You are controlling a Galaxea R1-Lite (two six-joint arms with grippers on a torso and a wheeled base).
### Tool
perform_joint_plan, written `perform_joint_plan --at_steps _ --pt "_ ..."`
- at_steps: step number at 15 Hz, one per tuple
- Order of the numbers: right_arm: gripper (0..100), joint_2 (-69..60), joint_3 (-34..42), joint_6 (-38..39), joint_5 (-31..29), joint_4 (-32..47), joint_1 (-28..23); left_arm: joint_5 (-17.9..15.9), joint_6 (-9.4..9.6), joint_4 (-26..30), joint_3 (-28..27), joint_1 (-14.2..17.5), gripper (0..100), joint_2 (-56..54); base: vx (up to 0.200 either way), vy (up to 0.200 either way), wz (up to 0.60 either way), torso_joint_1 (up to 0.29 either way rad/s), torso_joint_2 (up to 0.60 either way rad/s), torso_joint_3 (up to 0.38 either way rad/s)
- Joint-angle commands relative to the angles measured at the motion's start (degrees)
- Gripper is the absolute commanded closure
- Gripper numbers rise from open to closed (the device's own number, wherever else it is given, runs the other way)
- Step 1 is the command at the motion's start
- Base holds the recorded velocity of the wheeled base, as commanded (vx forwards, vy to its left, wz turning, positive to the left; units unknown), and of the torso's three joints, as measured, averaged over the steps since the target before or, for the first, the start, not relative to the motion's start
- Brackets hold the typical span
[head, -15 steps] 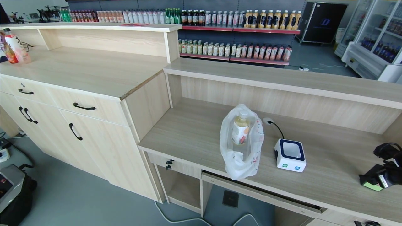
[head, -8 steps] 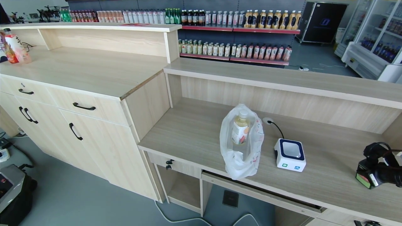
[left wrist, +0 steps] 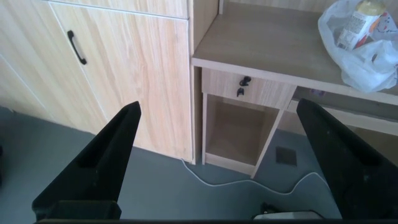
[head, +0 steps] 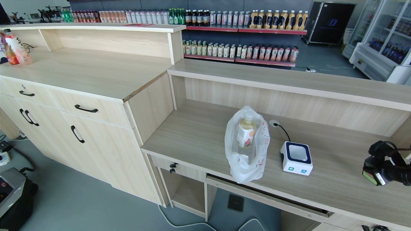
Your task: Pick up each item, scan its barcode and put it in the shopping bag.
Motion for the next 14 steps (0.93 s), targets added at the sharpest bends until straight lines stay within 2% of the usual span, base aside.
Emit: perform_joint_plan --at_steps 1,3,4,5,6,7,10,11,12,14 --pt "100 -11.5 6.0 -6.4 0.3 -2.9 -0.2 0.0 -0.02 0.0 0.0 0.0 0 0.0 0.000 0.000 0.00 0.000 0.00 0.000" --pt "100 -25.7 16.0 -11.7 4.3 -9.3 0.0 0.0 -0.02 0.0 0.0 0.0 0 0.0 0.000 0.000 0.00 0.000 0.00 0.000" --pt "100 -33.0 17.3 -15.7 11.1 -8.7 1.2 0.0 -0.02 0.0 0.0 0.0 0 0.0 0.000 0.000 0.00 0.000 0.00 0.000" --pt "100 -38.7 16.9 -20.6 17.3 -5.7 5.0 0.0 -0.02 0.0 0.0 0.0 0 0.0 0.000 0.000 0.00 0.000 0.00 0.000" --pt "100 -43.3 16.4 -26.8 21.6 -4.7 9.8 0.0 -0.02 0.0 0.0 0.0 0 0.0 0.000 0.000 0.00 0.000 0.00 0.000" --pt "100 -46.6 17.6 -33.7 23.2 -6.7 14.7 0.0 -0.02 0.0 0.0 0.0 0 0.0 0.000 0.000 0.00 0.000 0.00 0.000" --pt "100 -53.0 25.0 -55.0 23.2 -18.6 32.6 0.0 -0.02 0.0 0.0 0.0 0 0.0 0.000 0.000 0.00 0.000 0.00 0.000" --pt "100 -53.7 26.6 -62.6 23.1 -21.1 40.9 0.0 -0.02 0.1 0.0 0.0 0 0.0 0.000 0.000 0.00 0.000 0.00 0.000" --pt "100 -54.0 27.3 -70.4 23.1 -22.1 49.4 0.0 -0.02 0.0 0.0 0.0 0 0.0 0.000 0.000 0.00 0.000 0.00 0.000" --pt "100 -53.2 27.1 -82.8 23.3 -22.5 60.1 0.0 -0.02 0.0 0.0 0.0 0 0.0 0.000 0.000 0.00 0.000 0.00 0.000"
